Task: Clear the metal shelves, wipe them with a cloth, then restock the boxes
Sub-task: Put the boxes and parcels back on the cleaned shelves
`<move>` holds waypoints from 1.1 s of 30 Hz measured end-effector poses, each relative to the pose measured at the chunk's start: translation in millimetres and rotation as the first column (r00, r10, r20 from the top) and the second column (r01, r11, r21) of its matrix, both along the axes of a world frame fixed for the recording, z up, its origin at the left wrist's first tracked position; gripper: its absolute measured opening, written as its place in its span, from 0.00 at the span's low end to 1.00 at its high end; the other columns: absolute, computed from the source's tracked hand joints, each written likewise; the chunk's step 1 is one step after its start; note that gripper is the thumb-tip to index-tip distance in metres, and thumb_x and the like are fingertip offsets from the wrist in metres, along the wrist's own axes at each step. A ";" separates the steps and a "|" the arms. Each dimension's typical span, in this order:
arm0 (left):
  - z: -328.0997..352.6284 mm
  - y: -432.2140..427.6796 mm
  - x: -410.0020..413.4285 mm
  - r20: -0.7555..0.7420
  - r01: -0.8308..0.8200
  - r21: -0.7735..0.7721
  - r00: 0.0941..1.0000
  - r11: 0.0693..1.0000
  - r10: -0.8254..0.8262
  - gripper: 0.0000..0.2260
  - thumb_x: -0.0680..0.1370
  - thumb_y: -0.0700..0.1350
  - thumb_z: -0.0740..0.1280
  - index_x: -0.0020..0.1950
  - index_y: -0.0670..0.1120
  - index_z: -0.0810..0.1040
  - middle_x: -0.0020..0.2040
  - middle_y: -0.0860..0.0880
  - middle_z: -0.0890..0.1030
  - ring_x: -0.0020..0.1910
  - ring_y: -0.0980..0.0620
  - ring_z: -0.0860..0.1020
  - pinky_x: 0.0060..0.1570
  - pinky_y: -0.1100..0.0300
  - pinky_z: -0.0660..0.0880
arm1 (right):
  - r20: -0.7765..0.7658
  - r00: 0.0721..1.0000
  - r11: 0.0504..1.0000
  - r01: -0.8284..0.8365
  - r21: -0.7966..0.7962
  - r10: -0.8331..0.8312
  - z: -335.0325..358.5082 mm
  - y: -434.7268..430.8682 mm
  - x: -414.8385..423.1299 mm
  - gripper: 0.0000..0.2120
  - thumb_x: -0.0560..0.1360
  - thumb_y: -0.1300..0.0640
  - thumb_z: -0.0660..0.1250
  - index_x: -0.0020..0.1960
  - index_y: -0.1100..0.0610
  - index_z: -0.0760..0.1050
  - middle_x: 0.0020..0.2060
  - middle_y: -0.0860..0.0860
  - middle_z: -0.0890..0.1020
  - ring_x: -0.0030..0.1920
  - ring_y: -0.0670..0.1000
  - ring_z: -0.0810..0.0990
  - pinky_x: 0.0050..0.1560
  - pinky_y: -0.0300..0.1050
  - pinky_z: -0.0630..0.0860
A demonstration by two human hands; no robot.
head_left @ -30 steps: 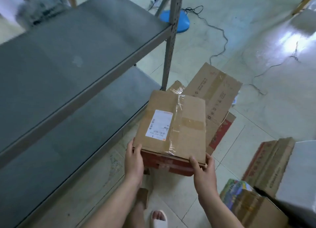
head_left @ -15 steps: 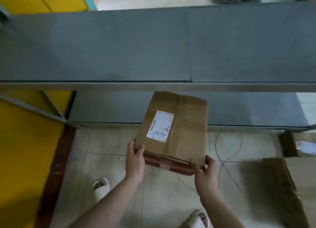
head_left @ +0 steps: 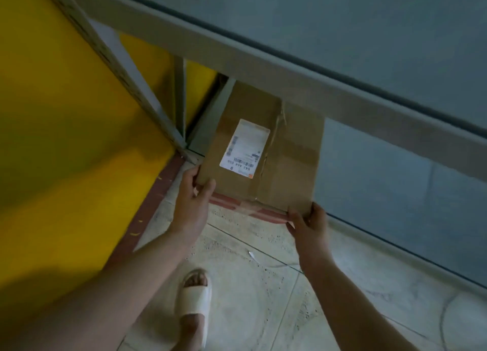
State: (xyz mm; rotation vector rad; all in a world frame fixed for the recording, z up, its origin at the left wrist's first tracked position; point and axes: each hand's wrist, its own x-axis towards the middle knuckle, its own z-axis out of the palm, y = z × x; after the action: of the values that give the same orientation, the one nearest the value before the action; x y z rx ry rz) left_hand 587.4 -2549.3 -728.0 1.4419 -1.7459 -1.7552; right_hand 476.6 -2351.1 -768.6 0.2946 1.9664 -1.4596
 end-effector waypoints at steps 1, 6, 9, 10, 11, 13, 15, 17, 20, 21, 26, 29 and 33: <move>-10.6 -22.3 -9.8 0.002 0.041 -0.003 0.999 0.999 -0.041 0.14 0.83 0.42 0.64 0.69 0.49 0.70 0.55 0.60 0.75 0.48 0.71 0.76 0.48 0.75 0.72 | -0.010 1.000 1.000 0.013 -0.017 -0.014 -13.5 -21.2 -10.4 0.23 0.79 0.55 0.70 0.71 0.53 0.67 0.58 0.45 0.78 0.60 0.51 0.79 0.67 0.61 0.76; -81.2 -100.7 -54.8 0.037 0.064 0.040 0.997 0.997 -0.065 0.19 0.83 0.44 0.65 0.74 0.48 0.68 0.63 0.52 0.75 0.63 0.51 0.74 0.53 0.64 0.73 | -0.116 0.991 0.996 -0.065 0.057 0.071 -58.3 -86.0 -58.4 0.28 0.76 0.53 0.74 0.71 0.54 0.66 0.57 0.44 0.78 0.52 0.49 0.82 0.58 0.57 0.82; -110.1 -144.0 -68.8 0.072 0.092 0.016 0.993 0.996 -0.093 0.22 0.83 0.50 0.64 0.77 0.51 0.65 0.71 0.49 0.74 0.68 0.48 0.74 0.66 0.51 0.73 | -0.142 0.976 0.986 -0.156 0.061 0.163 -70.5 -118.6 -82.1 0.37 0.72 0.52 0.78 0.75 0.50 0.63 0.62 0.46 0.76 0.54 0.51 0.83 0.54 0.53 0.83; -112.3 -156.8 -72.6 0.099 0.115 -0.030 0.989 0.993 -0.112 0.23 0.83 0.51 0.64 0.78 0.52 0.65 0.72 0.48 0.74 0.69 0.48 0.73 0.68 0.49 0.72 | -0.124 0.978 0.985 -0.171 0.005 0.171 -74.3 -128.4 -90.5 0.40 0.72 0.54 0.78 0.78 0.48 0.60 0.65 0.45 0.73 0.56 0.51 0.82 0.53 0.52 0.83; -110.2 -165.3 -74.9 0.127 0.139 -0.092 0.984 0.986 -0.126 0.23 0.83 0.49 0.65 0.78 0.51 0.65 0.72 0.48 0.73 0.69 0.48 0.73 0.68 0.49 0.72 | -0.088 0.980 0.981 -0.186 -0.057 0.181 -75.9 -135.3 -100.2 0.43 0.72 0.56 0.77 0.80 0.46 0.57 0.67 0.44 0.71 0.57 0.51 0.82 0.51 0.52 0.84; -101.3 -173.1 -73.5 0.175 0.202 -0.256 0.971 0.945 -0.160 0.23 0.82 0.44 0.66 0.77 0.50 0.66 0.71 0.48 0.73 0.67 0.49 0.73 0.67 0.51 0.73 | -0.029 0.972 0.962 -0.235 -0.140 0.233 -77.0 -153.7 -116.2 0.44 0.74 0.60 0.76 0.81 0.42 0.55 0.73 0.44 0.69 0.62 0.53 0.80 0.51 0.53 0.84; -89.3 -168.2 -63.7 0.172 0.255 -0.385 0.964 0.887 -0.202 0.25 0.80 0.38 0.66 0.76 0.49 0.65 0.73 0.50 0.69 0.69 0.50 0.72 0.68 0.53 0.73 | -0.020 0.959 0.948 -0.283 -0.148 0.283 -76.4 -177.5 -125.7 0.45 0.75 0.61 0.75 0.81 0.41 0.54 0.75 0.46 0.67 0.64 0.54 0.79 0.54 0.57 0.83; -84.1 -158.4 -54.3 0.140 0.290 -0.447 0.957 0.846 -0.254 0.25 0.78 0.36 0.67 0.74 0.48 0.66 0.73 0.50 0.67 0.69 0.51 0.71 0.67 0.54 0.74 | -0.025 0.952 0.944 -0.307 -0.120 0.306 -74.7 -194.8 -126.2 0.44 0.76 0.62 0.74 0.81 0.43 0.52 0.76 0.49 0.66 0.60 0.54 0.80 0.54 0.56 0.84; -85.2 -154.6 -46.7 0.142 0.311 -0.443 0.950 0.841 -0.277 0.21 0.78 0.36 0.68 0.70 0.46 0.69 0.70 0.49 0.70 0.66 0.52 0.72 0.62 0.57 0.74 | 0.021 0.952 0.948 -0.302 -0.096 0.305 -71.7 -204.6 -124.7 0.43 0.76 0.62 0.73 0.82 0.46 0.51 0.76 0.55 0.66 0.53 0.54 0.83 0.51 0.52 0.84; -82.6 -154.5 -45.0 0.151 0.305 -0.414 0.952 0.858 -0.265 0.20 0.78 0.36 0.68 0.69 0.45 0.70 0.69 0.48 0.71 0.65 0.52 0.72 0.60 0.59 0.73 | 0.040 0.951 0.949 -0.301 -0.093 0.306 -68.2 -204.6 -124.4 0.43 0.77 0.62 0.73 0.82 0.46 0.51 0.75 0.56 0.67 0.52 0.54 0.83 0.53 0.52 0.83; -69.7 -151.6 -52.2 0.259 0.378 -0.251 0.913 0.891 -0.315 0.23 0.81 0.40 0.66 0.75 0.46 0.66 0.69 0.46 0.69 0.57 0.54 0.75 0.52 0.72 0.70 | 0.080 0.960 0.962 -0.264 -0.069 0.269 -57.4 -205.9 -113.8 0.38 0.79 0.63 0.70 0.81 0.50 0.53 0.70 0.59 0.72 0.52 0.55 0.82 0.50 0.48 0.81; -64.2 -144.6 -70.3 0.287 0.428 -0.173 0.883 0.887 -0.371 0.30 0.82 0.42 0.64 0.81 0.46 0.56 0.78 0.48 0.55 0.74 0.49 0.65 0.72 0.59 0.64 | 0.045 0.976 0.977 -0.209 -0.045 0.211 -65.0 -201.6 -100.4 0.37 0.79 0.60 0.70 0.81 0.49 0.54 0.67 0.57 0.73 0.50 0.52 0.82 0.56 0.54 0.82; -68.4 -132.8 -79.7 0.399 0.512 -0.290 0.832 0.808 -0.384 0.27 0.83 0.43 0.61 0.81 0.45 0.56 0.79 0.48 0.53 0.72 0.48 0.67 0.66 0.61 0.66 | 0.026 0.982 0.981 -0.185 -0.056 0.187 -74.2 -199.5 -102.0 0.37 0.78 0.59 0.71 0.80 0.47 0.56 0.66 0.55 0.74 0.54 0.55 0.82 0.56 0.53 0.82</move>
State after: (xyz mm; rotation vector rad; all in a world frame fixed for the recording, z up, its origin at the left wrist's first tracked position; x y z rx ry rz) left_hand 507.7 -2682.1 -796.4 1.2518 -2.6238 -1.2751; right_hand 374.6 -2550.6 -842.8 0.1057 1.8731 -1.3757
